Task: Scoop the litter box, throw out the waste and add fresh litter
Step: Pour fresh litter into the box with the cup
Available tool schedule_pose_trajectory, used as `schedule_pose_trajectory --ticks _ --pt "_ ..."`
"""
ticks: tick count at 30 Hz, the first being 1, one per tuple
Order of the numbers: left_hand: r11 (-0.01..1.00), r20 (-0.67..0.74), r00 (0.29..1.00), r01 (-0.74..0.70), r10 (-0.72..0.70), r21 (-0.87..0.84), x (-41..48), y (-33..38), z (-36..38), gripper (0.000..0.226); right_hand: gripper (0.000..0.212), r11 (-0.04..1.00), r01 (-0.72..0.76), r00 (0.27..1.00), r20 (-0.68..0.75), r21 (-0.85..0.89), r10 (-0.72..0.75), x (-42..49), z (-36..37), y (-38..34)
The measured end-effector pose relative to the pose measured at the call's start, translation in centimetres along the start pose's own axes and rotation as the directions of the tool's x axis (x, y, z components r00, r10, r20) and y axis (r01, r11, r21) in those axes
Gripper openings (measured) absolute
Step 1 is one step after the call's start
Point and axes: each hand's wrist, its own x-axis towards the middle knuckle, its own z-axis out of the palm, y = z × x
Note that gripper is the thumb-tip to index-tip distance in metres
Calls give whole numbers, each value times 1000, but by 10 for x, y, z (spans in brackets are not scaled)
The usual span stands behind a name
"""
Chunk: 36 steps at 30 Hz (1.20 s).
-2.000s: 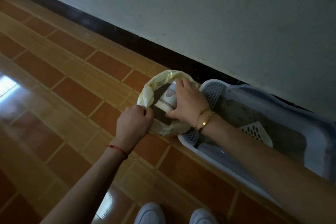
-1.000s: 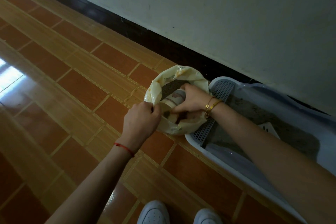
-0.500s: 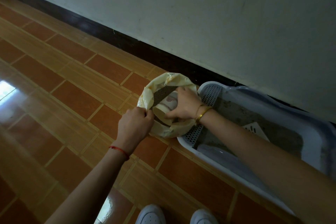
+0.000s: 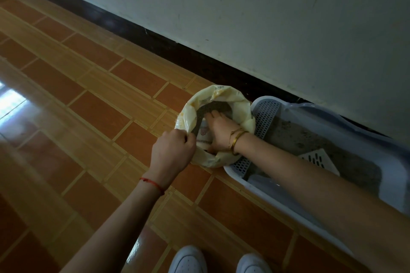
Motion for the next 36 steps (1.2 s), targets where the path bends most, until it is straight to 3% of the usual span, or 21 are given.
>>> schedule_pose_trajectory --ticks 4,8,14,16,19,23,29,31,36 --pt "1000 4 1000 5 -5 -23 2 -2 1 47 92 982 -69 993 108 176 50 2 -6 3" --pt "997 34 999 13 -11 -73 2 -3 -2 45 95 957 -135 988 108 255 110 -4 -16 15" --pt "996 55 998 34 -30 -82 4 -2 -7 46 104 839 -187 981 133 511 138 -23 -43 35" --pt "995 56 997 55 -51 -83 7 -3 -8 47 104 751 -191 981 141 632 130 -32 -51 42" --pt "996 36 996 82 -81 -35 8 2 -12 48 74 518 -177 984 170 837 62 -43 -58 53" --pt "996 19 996 91 -91 7 4 11 -15 48 46 336 -153 988 151 929 33 -57 -58 60" --pt "996 60 994 88 -88 15 2 15 -15 48 27 176 -153 988 146 972 56 -87 -67 77" --pt "996 69 994 88 -88 12 1 14 -16 47 30 118 -126 989 115 985 95 -97 -70 89" --pt "994 74 992 104 -107 44 2 19 -17 47 24 98 -114 971 90 989 222 -118 -65 122"
